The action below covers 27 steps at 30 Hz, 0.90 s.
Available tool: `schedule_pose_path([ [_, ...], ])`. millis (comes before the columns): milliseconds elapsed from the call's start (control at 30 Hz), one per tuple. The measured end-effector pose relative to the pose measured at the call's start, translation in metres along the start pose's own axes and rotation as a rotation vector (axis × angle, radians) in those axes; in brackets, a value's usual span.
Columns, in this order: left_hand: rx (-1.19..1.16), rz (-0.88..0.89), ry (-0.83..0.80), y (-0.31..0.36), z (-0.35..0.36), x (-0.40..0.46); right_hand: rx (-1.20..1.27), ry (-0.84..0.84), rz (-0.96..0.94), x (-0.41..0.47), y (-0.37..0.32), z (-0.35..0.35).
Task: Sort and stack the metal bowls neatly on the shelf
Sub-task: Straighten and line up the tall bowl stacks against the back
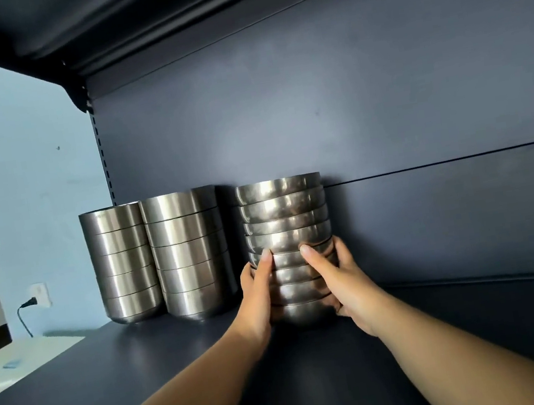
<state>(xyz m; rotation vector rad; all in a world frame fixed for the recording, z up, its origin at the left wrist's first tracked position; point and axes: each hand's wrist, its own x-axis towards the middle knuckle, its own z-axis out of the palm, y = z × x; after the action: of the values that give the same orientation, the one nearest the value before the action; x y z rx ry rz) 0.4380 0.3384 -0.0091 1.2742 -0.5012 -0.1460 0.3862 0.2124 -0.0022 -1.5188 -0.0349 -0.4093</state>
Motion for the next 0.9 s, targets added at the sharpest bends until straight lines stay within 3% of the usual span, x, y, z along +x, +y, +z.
schedule_pose_path([
  [333, -0.024, 0.035, -0.05, -0.023, -0.032, 0.058, -0.037, 0.111, -0.021, 0.04, 0.016, 0.024],
  [900, -0.118, 0.016, -0.123, -0.019, -0.061, 0.066, -0.054, 0.134, -0.064, 0.044, 0.019, 0.055],
])
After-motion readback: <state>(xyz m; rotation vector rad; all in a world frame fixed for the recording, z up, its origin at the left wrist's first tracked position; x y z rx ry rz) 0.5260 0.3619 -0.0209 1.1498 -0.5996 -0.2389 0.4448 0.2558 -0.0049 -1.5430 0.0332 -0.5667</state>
